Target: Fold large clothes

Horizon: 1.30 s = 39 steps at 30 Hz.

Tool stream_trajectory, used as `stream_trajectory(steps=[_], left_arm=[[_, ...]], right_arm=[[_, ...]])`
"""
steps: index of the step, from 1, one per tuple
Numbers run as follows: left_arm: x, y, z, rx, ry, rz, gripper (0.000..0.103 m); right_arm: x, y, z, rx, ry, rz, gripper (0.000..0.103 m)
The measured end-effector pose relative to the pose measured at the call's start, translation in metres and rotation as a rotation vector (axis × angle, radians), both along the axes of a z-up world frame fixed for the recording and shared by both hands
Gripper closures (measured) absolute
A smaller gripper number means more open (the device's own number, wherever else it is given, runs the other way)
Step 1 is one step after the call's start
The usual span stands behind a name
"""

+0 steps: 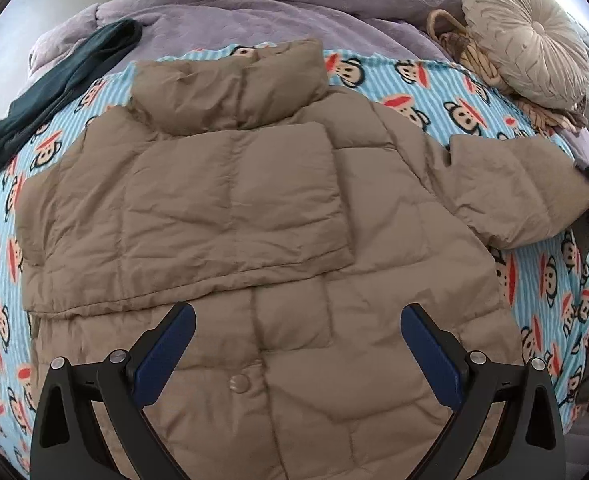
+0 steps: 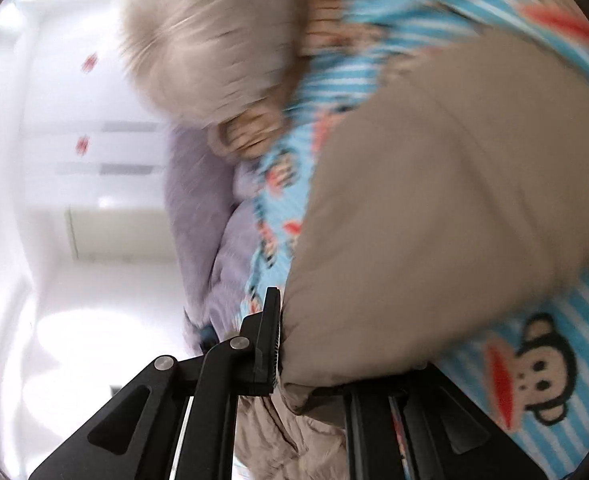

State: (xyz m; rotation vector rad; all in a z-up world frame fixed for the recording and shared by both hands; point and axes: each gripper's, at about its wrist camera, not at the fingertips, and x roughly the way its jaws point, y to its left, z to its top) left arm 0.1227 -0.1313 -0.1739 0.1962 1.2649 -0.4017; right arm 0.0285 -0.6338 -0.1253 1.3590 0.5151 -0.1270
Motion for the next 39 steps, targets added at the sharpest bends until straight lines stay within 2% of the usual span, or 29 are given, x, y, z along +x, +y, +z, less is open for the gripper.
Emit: stream_trajectory(steps=[3, 6, 9, 12, 17, 22, 25, 28, 29, 30, 31, 32, 33, 37, 39], left_arm=[[0.005, 0.019, 0.001, -0.023, 0.01, 0.03, 0.0], [0.009, 0.042, 0.006, -0.043, -0.015, 0.076, 0.0], [0.017, 0.069, 0.011, -0.043, -0.048, 0.122, 0.0], [0.026, 0.095, 0.014, -0.04, -0.086, 0.165, 0.0], [0.046, 0.149, 0.016, -0.054, -0.129, 0.259, 0.0], [0.062, 0.189, 0.005, -0.056, -0.134, 0.322, 0.0], [0.069, 0.2, -0.01, -0.051, -0.115, 0.33, 0.0], [0.072, 0.202, -0.022, -0.06, -0.094, 0.323, 0.0], [0.074, 0.201, -0.025, -0.066, -0.088, 0.318, 0.0], [0.073, 0.201, -0.027, -0.071, -0.085, 0.316, 0.0], [0.074, 0.201, -0.028, -0.079, -0.08, 0.313, 0.0], [0.075, 0.2, -0.03, -0.091, -0.076, 0.31, 0.0], [0.076, 0.2, -0.03, -0.101, -0.074, 0.308, 0.0], [0.079, 0.2, -0.03, -0.14, -0.065, 0.3, 0.0], [0.083, 0.202, -0.03, -0.165, -0.06, 0.298, 0.0]], right_arm=[[0.024, 0.026, 0.042, -0.142, -0.024, 0.104, 0.091], [0.05, 0.07, 0.077, -0.28, -0.047, 0.216, 0.091], [0.078, 0.13, 0.113, -0.433, -0.066, 0.349, 0.091], [0.1, 0.196, 0.127, -0.537, -0.066, 0.468, 0.091], [0.126, 0.298, 0.106, -0.609, -0.014, 0.638, 0.091], [0.14, 0.373, 0.056, -0.668, 0.1, 0.752, 0.091], [0.148, 0.399, 0.016, -0.666, 0.202, 0.79, 0.089], [0.152, 0.402, -0.013, -0.642, 0.299, 0.773, 0.087], [0.152, 0.4, -0.02, -0.625, 0.335, 0.76, 0.084], [0.151, 0.396, -0.024, -0.597, 0.356, 0.747, 0.069], [0.15, 0.391, -0.027, -0.568, 0.362, 0.735, 0.044], [0.145, 0.386, -0.026, -0.534, 0.356, 0.721, 0.033], [0.138, 0.379, -0.022, -0.502, 0.342, 0.697, 0.026], [0.116, 0.344, -0.012, -0.437, 0.323, 0.565, 0.026], [0.106, 0.316, -0.01, -0.363, 0.323, 0.45, 0.026]])
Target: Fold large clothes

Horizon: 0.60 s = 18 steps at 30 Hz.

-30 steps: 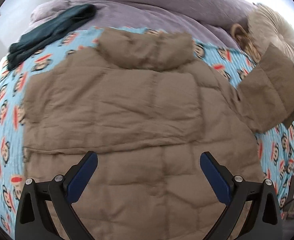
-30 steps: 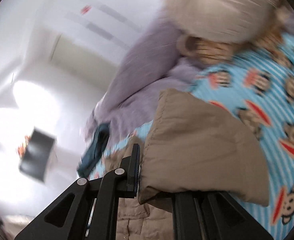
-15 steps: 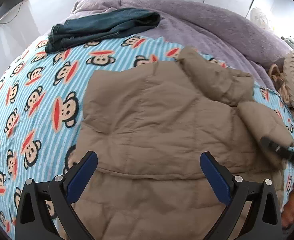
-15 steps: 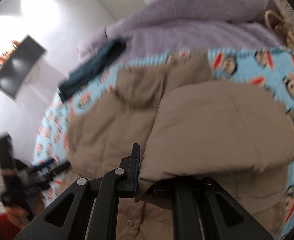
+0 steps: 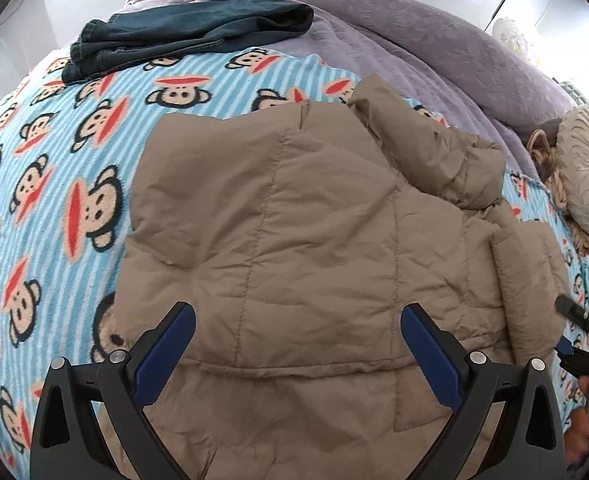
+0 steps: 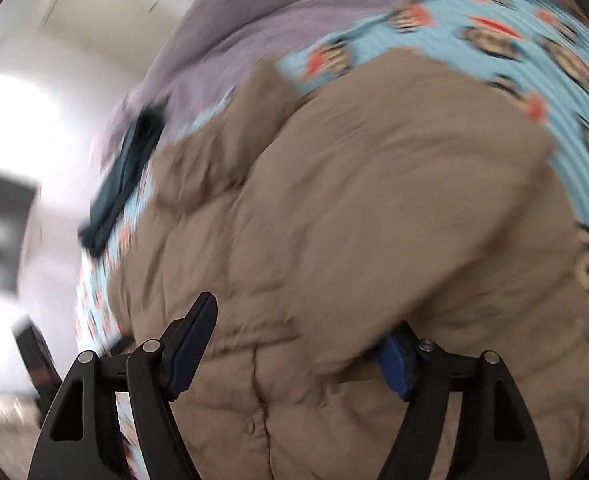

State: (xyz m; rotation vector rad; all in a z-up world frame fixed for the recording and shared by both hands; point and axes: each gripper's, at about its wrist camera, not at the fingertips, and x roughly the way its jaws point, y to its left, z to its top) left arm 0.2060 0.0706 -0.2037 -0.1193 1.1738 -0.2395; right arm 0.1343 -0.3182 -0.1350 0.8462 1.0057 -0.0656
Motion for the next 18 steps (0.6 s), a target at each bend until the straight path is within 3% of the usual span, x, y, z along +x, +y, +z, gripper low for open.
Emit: stream_trajectory(steps=[2, 4, 5, 8, 13, 15, 18], left_arm=[[0.002, 0.002, 0.002, -0.039, 0.004, -0.001, 0.0], [0.003, 0.005, 0.005, -0.087, 0.005, -0.004, 0.0], [0.004, 0.008, 0.008, -0.115, 0.001, -0.008, 0.0], [0.004, 0.015, 0.017, -0.179, -0.02, -0.028, 0.0], [0.01, 0.029, 0.028, -0.303, -0.024, -0.038, 0.0], [0.013, 0.033, 0.028, -0.339, -0.015, -0.029, 0.0], [0.015, 0.033, 0.024, -0.38, 0.011, -0.03, 0.0]], right_arm=[[-0.005, -0.022, -0.001, 0.063, -0.014, -0.103, 0.035], [-0.007, -0.044, -0.005, 0.14, -0.009, -0.209, 0.084], [-0.004, -0.05, -0.004, 0.154, -0.01, -0.236, 0.091], [0.02, -0.035, 0.019, 0.046, -0.066, -0.156, 0.092], [0.065, 0.058, 0.068, -0.251, -0.184, 0.225, 0.092], [0.075, 0.108, 0.068, -0.398, -0.183, 0.381, 0.092], [0.077, 0.163, 0.045, -0.541, -0.118, 0.548, 0.089]])
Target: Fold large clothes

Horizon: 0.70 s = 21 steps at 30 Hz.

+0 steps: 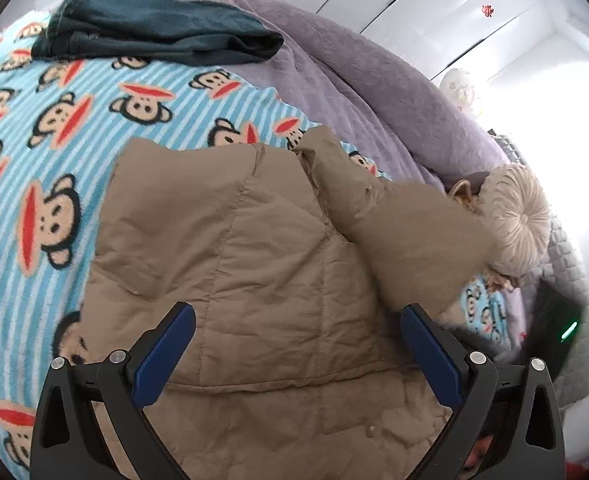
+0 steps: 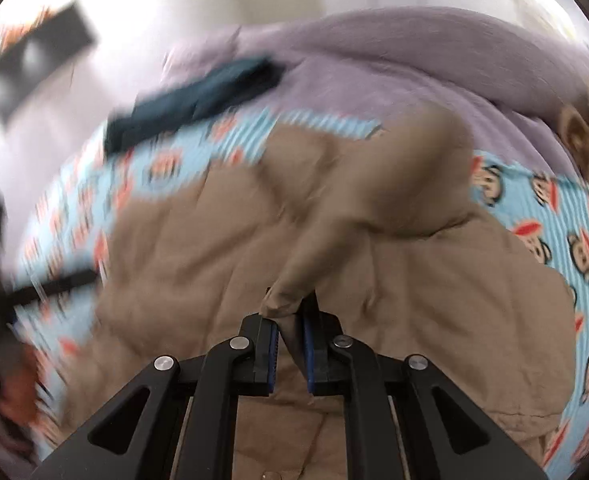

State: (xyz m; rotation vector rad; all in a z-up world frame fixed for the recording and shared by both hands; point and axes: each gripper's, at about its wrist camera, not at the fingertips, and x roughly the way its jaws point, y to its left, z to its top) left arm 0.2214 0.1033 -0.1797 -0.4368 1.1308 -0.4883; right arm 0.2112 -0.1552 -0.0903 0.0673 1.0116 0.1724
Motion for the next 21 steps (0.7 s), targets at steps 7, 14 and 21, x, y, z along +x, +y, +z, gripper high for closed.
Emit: stream_trajectory(steps=[7, 14, 21], left_arm=[[0.0, -0.016, -0.014, -0.034, 0.065, -0.033, 0.0], [0.008, -0.044, -0.031, -0.022, 0.117, -0.076, 0.0], [0.014, -0.085, -0.045, 0.081, 0.139, -0.154, 0.08]], right_arm=[[-0.024, 0.011, -0.03, 0.002, 0.139, 0.029, 0.029], [-0.059, -0.081, -0.02, 0.229, 0.188, -0.185, 0.029], [-0.094, -0.226, -0.052, 0.585, 0.212, -0.612, 0.029]])
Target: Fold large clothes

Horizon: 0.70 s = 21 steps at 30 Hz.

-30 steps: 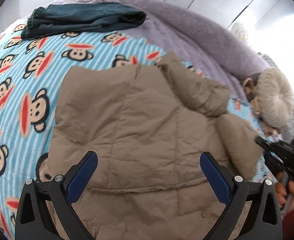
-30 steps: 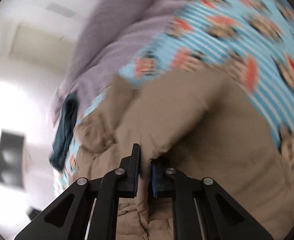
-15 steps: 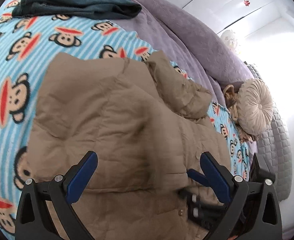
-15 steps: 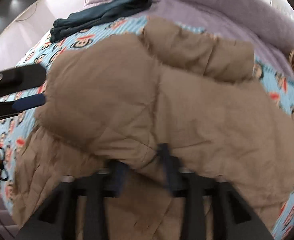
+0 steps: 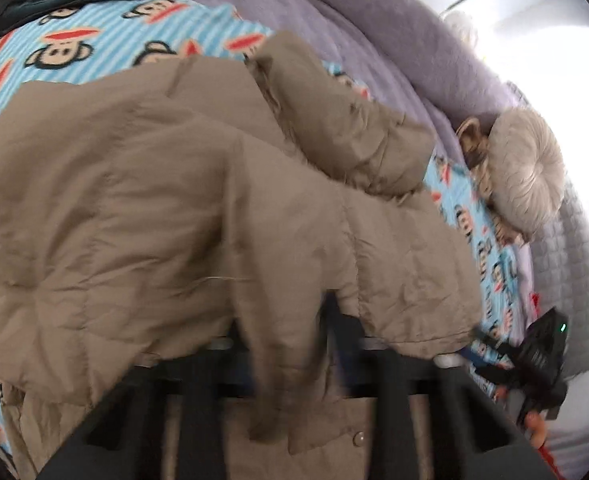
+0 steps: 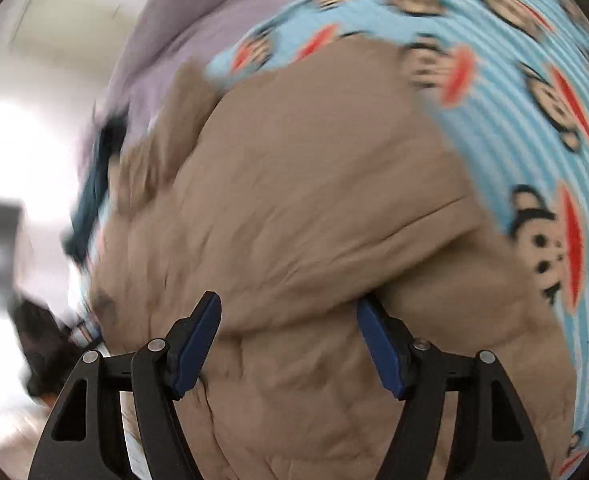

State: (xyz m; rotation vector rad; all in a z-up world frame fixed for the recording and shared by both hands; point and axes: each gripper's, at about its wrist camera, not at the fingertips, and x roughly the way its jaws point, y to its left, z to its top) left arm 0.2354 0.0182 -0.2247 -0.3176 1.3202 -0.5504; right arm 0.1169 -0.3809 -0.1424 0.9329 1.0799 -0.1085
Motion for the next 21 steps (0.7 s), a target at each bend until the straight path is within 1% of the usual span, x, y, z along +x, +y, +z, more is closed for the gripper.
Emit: stream_trajectory(steps=[1, 2, 3, 4, 6, 8, 9, 11, 14, 15, 17, 18, 19, 20, 21], left_arm=[[-0.001, -0.002, 0.003, 0.005, -0.021, -0.003, 0.08], [-0.002, -0.004, 0.006, 0.013, -0.047, -0.008, 0.08], [-0.003, -0.005, 0.009, 0.028, -0.071, -0.011, 0.08], [-0.003, -0.005, 0.011, 0.042, -0.085, -0.011, 0.08], [-0.002, -0.003, 0.01, 0.094, -0.101, -0.007, 0.08], [0.002, 0.002, 0.0, 0.193, -0.112, 0.013, 0.08], [0.005, 0.008, -0.006, 0.222, -0.096, 0.032, 0.08], [0.006, 0.021, -0.008, 0.231, -0.07, 0.071, 0.08], [0.001, 0.036, 0.008, 0.262, -0.098, 0.103, 0.08], [-0.001, 0.041, 0.015, 0.259, -0.113, 0.106, 0.08], [-0.004, 0.046, 0.03, 0.251, -0.135, 0.101, 0.08], [-0.005, 0.047, 0.036, 0.242, -0.143, 0.095, 0.08], [-0.006, 0.047, 0.041, 0.234, -0.15, 0.089, 0.08], [-0.006, 0.044, 0.046, 0.22, -0.156, 0.078, 0.08], [-0.005, 0.038, 0.05, 0.21, -0.16, 0.07, 0.08]], right_arm=[[-0.001, -0.011, -0.002, 0.02, -0.005, -0.045, 0.038], [-0.001, -0.024, -0.003, 0.039, -0.014, -0.095, 0.054], [-0.001, -0.034, -0.004, 0.045, -0.018, -0.133, 0.098], [-0.001, -0.044, -0.005, 0.04, -0.013, -0.175, 0.098], [0.001, -0.059, -0.009, 0.038, -0.014, -0.24, 0.098], [0.004, -0.063, -0.021, 0.057, 0.011, -0.254, 0.098], [0.005, -0.063, -0.028, 0.072, 0.022, -0.253, 0.098], [0.006, -0.057, -0.035, 0.07, 0.031, -0.242, 0.098], [0.009, -0.05, -0.033, 0.062, 0.031, -0.22, 0.097], [0.009, -0.048, -0.029, 0.06, 0.038, -0.2, 0.096], [0.011, -0.043, -0.018, 0.025, 0.053, -0.141, 0.088], [0.007, -0.041, -0.009, -0.015, 0.047, -0.102, 0.08], [0.002, -0.041, 0.0, -0.046, 0.028, -0.071, 0.065], [-0.001, -0.037, 0.014, -0.083, -0.01, -0.029, 0.055], [-0.004, -0.035, 0.027, -0.114, -0.061, 0.004, 0.037]])
